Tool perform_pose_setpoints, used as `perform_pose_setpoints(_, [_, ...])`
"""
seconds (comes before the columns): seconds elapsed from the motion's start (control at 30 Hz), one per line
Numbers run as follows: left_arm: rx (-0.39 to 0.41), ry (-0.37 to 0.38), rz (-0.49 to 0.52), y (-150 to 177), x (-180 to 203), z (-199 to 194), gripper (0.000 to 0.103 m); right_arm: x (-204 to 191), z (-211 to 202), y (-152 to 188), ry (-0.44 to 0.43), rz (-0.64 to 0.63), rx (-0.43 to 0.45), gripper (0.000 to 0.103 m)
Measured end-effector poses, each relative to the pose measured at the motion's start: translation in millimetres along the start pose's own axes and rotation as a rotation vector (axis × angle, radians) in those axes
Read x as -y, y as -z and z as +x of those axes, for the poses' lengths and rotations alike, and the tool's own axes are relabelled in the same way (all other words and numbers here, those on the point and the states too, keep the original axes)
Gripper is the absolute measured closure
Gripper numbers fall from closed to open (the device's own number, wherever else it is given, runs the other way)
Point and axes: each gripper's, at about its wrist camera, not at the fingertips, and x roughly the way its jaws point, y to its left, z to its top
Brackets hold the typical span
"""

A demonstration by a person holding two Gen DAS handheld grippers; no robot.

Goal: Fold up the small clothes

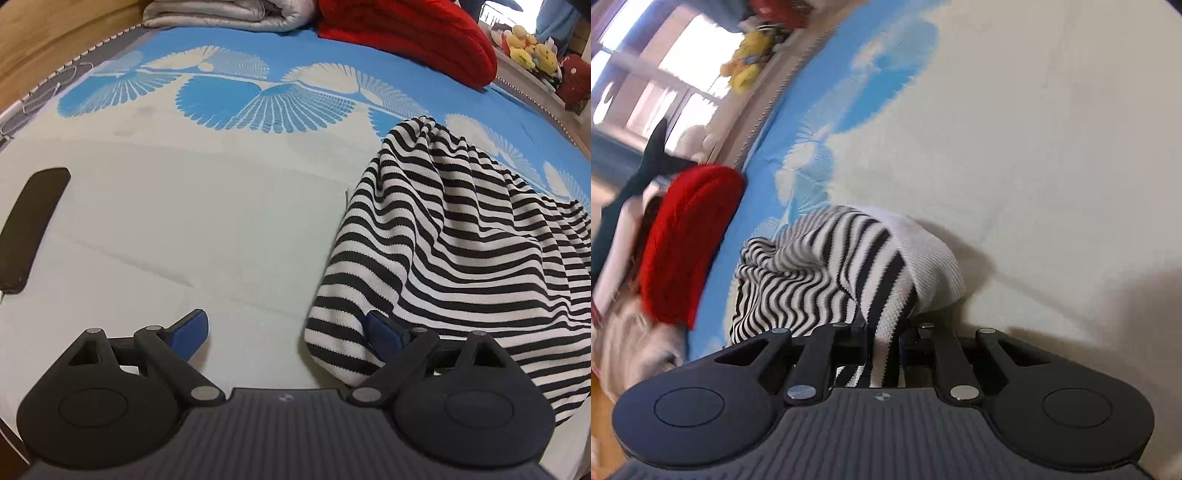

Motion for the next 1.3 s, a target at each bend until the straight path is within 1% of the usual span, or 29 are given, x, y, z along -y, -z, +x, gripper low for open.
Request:
perform_pose_setpoints(0.07, [-0.008,0.013,-0.017,-0.7,-2.8,-0.4,0.008,-56.3,-10.9,5.7,-0.031,-0.209,0.069,0.09])
perform_pose_setpoints(0.1, [-0.013,0.018,-0.029,-1.4,-5.1,-0.4,0.009,-95.0,-18.4,17.3,-0.059,-0.36,0.116,0.09])
perform_pose_setpoints(0.13, [-0.016,0.024,-0.04,-1.8,-6.8,-1.7,0.008,-124.7,-23.7,30.0,-0.087,-0.483,0.152,0.09])
perform_pose_setpoints(0.17, [-0.017,0.034,-0.055,-2.2,-9.3,-3.3,0.008,-158.7,-29.3,49.8,-0.129,-0.625,0.185,0.09])
perform_pose_setpoints(0.2, [-0.016,0.043,-0.071,-2.8,-12.7,-4.6,0.008,-195.3,-34.7,79.4,-0.184,-0.798,0.209,0.09])
perform_pose_setpoints(0.27, [-0.012,0.055,-0.112,-3.4,-20.0,-8.5,0.009,-238.0,-43.6,140.7,-0.273,-1.075,0.244,0.09])
perform_pose_setpoints(0.3, [-0.008,0.058,-0.133,-4.1,-25.5,-10.0,0.009,-254.4,-45.6,182.6,-0.33,-1.251,0.232,0.09])
perform_pose_setpoints(0.37, [0.004,0.047,-0.171,-5.3,-37.0,-13.3,0.008,-262.1,-45.7,247.6,-0.394,-1.486,0.162,0.09])
perform_pose_setpoints(0.43, [0.009,0.033,-0.197,-5.6,-47.6,-15.9,0.008,-245.8,-33.4,311.4,-0.411,-1.666,0.021,0.089])
perform_pose_setpoints(0.5, [0.008,0.027,-0.218,-5.5,-58.1,-17.3,0.008,-222.2,-22.5,350.8,-0.406,-1.775,-0.048,0.089])
perform_pose_setpoints(0.53, [0.01,0.024,-0.225,-5.2,-62.4,-18.4,0.008,-212.8,-21.0,363.2,-0.399,-1.801,-0.036,0.089])
perform_pose_setpoints(0.57, [0.013,0.024,-0.227,-4.8,-65.8,-19.6,0.009,-206.4,-21.7,369.9,-0.4,-1.814,0.002,0.089])
perform_pose_setpoints(0.6, [0.015,0.023,-0.226,-4.8,-68.1,-20.4,0.008,-204.3,-22.8,370.9,-0.405,-1.813,0.033,0.089])
perform_pose_setpoints(0.67, [0.016,0.019,-0.223,-4.2,-71.5,-21.6,0.008,-213.9,-22.9,361.3,-0.412,-1.755,0.019,0.089])
perform_pose_setpoints(0.7, [0.016,0.018,-0.222,-4.2,-72.9,-21.9,0.008,-214.9,-31.5,359.6,-0.427,-1.717,0.019,0.089])
perform_pose_setpoints(0.73, [0.017,0.018,-0.224,-3.8,-74.3,-22.4,0.008,-213.8,-37.4,355.2,-0.444,-1.703,0.04,0.089])
perform_pose_setpoints(0.8, [0.022,0.023,-0.235,-4.9,-75.7,-22.5,0.008,-220.5,-49.5,360.3,-0.475,-1.714,0.106,0.089])
perform_pose_setpoints(0.87, [0.028,0.036,-0.242,-5.0,-75.3,-22.9,0.008,-221.3,-47.0,367.8,-0.486,-1.738,0.127,0.087])
perform_pose_setpoints(0.9, [0.029,0.044,-0.241,-5.3,-74.3,-22.9,0.008,-220.3,-39.7,371.7,-0.487,-1.757,0.101,0.079])
perform_pose_setpoints(0.93, [0.03,0.05,-0.236,-5.4,-72.1,-23.1,0.008,-213.8,-37.2,377.0,-0.497,-1.775,0.046,0.063])
perform_pose_setpoints(0.97, [0.033,0.058,-0.227,-5.4,-69.4,-24.0,0.008,-205.6,-41.2,385.0,-0.529,-1.781,-0.012,0.056])
perform_pose_setpoints(1.03, [0.052,0.075,-0.207,-5.1,-63.7,-27.7,0.008,-202.9,-53.5,390.9,-0.614,-1.739,-0.069,0.026])
perform_pose_setpoints(1.07, [0.074,0.088,-0.196,-5.6,-60.4,-31.0,0.008,-201.5,-62.5,387.9,-0.682,-1.7,-0.104,0.024])
perform_pose_setpoints(1.1, [0.107,0.109,-0.182,-5.6,-56.8,-36.0,0.008,-200.7,-73.0,381.9,-0.772,-1.645,-0.162,0.027])
perform_pose_setpoints(1.13, [0.14,0.141,-0.164,-5.0,-53.7,-41.3,0.008,-201.3,-80.6,376.4,-0.818,-1.61,-0.2,0.027])
perform_pose_setpoints(1.17, [0.16,0.175,-0.145,-4.0,-49.9,-45.4,0.008,-201.7,-87.6,370.5,-0.835,-1.584,-0.2,0.028])
perform_pose_setpoints(1.2, [0.166,0.206,-0.129,-2.4,-46.1,-47.7,0.008,-201.2,-95.8,360.8,-0.834,-1.566,-0.167,0.029])
perform_pose_setpoints(1.27, [0.155,0.27,-0.083,0.6,-37.1,-49.0,0.008,-203.5,-108.3,334.4,-0.772,-1.538,-0.064,0.036])
perform_pose_setpoints(1.3, [0.147,0.29,-0.053,2.3,-31.9,-48.9,0.008,-205.7,-112.1,316.2,-0.713,-1.511,-0.003,0.047])
